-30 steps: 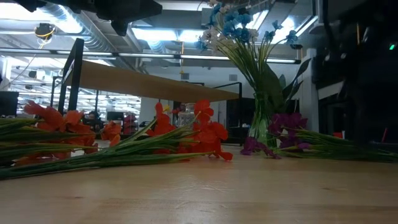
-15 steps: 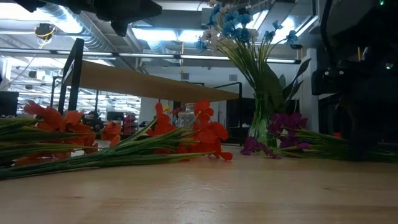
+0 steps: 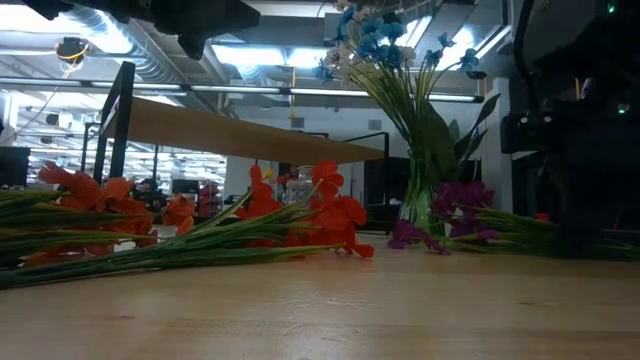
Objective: Pick and place flowers into a vace then onto a shelf
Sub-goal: Put the purple flowers into the green vase
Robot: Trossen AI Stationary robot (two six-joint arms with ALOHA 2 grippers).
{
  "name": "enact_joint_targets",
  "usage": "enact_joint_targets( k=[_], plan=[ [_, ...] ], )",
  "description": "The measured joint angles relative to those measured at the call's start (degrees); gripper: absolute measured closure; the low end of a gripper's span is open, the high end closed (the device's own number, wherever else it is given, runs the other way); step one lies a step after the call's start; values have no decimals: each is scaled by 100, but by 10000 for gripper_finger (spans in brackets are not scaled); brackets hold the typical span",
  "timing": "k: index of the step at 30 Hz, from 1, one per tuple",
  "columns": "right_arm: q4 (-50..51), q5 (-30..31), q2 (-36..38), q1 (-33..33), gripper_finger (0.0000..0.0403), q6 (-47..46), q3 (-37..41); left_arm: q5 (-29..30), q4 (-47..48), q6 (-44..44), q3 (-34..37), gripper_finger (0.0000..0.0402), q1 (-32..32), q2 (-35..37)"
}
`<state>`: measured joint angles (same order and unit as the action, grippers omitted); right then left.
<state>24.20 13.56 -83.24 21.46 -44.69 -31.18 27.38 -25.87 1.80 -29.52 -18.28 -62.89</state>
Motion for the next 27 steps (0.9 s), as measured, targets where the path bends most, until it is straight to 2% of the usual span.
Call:
enact_joint_targets(
  k=[13, 19, 23, 27],
  plan=[
    [-4, -8, 11, 0, 388, -11, 2, 0, 2, -2, 0, 398, 0, 0],
    [87, -97, 151, -2, 387, 6, -48, 0, 44, -2, 0, 398, 0, 0],
    [1083, -433, 453, 22, 391, 128, -430, 0, 42, -2, 0, 398, 2, 0],
    [1617, -276, 862, 57, 391, 288, -842, 4, 58, -1, 0, 398, 0, 0]
  ],
)
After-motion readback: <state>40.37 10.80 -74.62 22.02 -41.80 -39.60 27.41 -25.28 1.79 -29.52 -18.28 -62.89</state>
